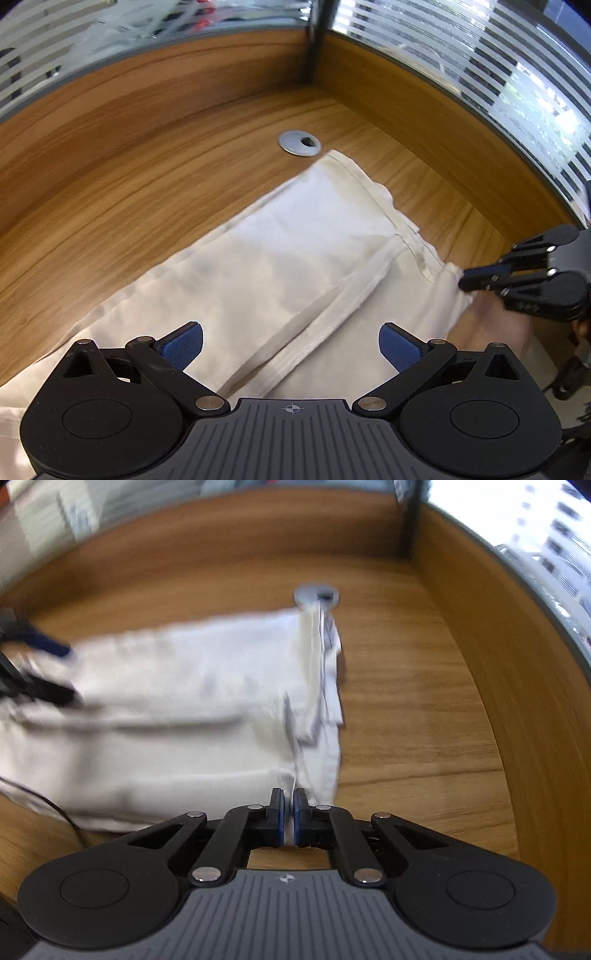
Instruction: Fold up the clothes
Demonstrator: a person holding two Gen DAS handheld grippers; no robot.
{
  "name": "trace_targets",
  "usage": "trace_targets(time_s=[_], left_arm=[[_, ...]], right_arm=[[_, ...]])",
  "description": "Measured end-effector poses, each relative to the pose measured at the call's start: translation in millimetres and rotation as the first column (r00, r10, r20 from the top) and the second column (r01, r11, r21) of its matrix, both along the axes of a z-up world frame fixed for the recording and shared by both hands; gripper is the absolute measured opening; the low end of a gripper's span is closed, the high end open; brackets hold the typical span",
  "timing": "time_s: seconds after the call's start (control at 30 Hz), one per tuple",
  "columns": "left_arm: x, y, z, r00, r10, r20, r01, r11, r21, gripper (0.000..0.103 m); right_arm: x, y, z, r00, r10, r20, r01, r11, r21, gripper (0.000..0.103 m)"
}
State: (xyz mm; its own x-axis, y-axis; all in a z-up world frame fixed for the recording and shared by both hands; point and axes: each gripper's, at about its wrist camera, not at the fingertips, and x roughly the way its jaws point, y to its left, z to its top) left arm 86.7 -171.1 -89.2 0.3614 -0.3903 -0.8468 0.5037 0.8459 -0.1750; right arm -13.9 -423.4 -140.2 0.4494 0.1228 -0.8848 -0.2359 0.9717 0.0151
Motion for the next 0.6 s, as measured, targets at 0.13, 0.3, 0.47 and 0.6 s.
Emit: trace_targets(time_s=[0.13,0.3,0.47,0.6], left_arm=[[-3,9,6,0.999,0.028,0.031,-0.028,1.000,-0.002,0.102],[-7,20,9,0.997,0.058,0.042,-0.057,0.998,-0.009,0.102],[-11,31,12,0.996,0.084,0.040,-0.083,0.996,-0.020,0.102],[-16,41,15,0.993,0.109,0.044,-0.107,0.994,-0.037,0.102]], right_arm=[[10,-1,0,0.999,0.037,-0.019,-0.038,0.997,-0.065,0.024],[22,-10,23,0.997,0.074,0.037,-0.075,0.996,0.047,0.029],[44,4,6,0.986,0.162,0.036,-0.163,0.986,0.028,0.029],[55,10,-9,0.978,0.208,0.001,-0.208,0.978,0.031,0.023]])
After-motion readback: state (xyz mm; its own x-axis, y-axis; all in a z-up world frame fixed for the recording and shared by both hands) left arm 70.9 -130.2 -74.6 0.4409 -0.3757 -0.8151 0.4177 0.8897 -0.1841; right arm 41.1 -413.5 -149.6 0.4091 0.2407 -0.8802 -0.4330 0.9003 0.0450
